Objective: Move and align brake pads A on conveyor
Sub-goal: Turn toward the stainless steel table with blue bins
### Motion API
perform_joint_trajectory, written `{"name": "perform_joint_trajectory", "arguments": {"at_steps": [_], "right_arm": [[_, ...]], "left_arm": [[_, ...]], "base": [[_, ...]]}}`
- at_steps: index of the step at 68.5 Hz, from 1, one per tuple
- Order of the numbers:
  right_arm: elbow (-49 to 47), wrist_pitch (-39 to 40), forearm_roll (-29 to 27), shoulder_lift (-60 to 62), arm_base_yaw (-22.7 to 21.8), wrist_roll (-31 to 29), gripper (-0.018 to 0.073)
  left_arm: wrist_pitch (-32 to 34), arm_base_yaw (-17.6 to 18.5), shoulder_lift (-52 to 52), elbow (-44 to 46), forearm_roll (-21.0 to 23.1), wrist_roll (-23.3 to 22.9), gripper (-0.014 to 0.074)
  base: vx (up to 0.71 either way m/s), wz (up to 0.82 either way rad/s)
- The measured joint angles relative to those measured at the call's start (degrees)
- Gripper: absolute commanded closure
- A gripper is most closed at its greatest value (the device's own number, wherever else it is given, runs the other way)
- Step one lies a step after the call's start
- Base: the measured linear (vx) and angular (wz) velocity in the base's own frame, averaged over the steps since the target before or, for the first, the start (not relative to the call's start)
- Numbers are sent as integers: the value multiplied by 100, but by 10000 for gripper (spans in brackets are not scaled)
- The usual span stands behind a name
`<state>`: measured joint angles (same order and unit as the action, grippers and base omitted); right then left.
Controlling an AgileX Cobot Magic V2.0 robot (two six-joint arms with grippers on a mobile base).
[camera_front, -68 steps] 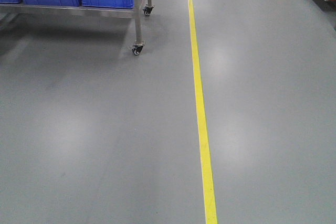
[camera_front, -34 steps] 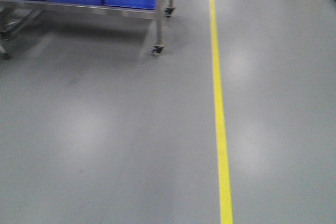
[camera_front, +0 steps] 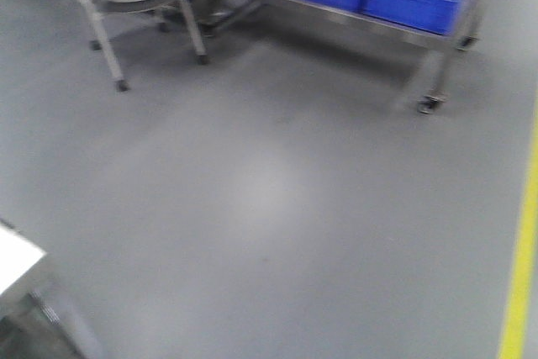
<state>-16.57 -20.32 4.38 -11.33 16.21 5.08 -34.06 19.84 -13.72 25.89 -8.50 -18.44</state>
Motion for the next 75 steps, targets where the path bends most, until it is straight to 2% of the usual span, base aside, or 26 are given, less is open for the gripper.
{"name": "perform_joint_trajectory", "arguments": {"at_steps": [46, 75], "right_arm": [[0, -4, 0, 0, 0, 0, 562], [0, -4, 0, 0, 0, 0, 562]], "left_arm": [[0, 0, 0, 0, 0, 0, 603], [0, 0, 0, 0, 0, 0, 603]], "base": [[10, 86], [16, 68]]}}
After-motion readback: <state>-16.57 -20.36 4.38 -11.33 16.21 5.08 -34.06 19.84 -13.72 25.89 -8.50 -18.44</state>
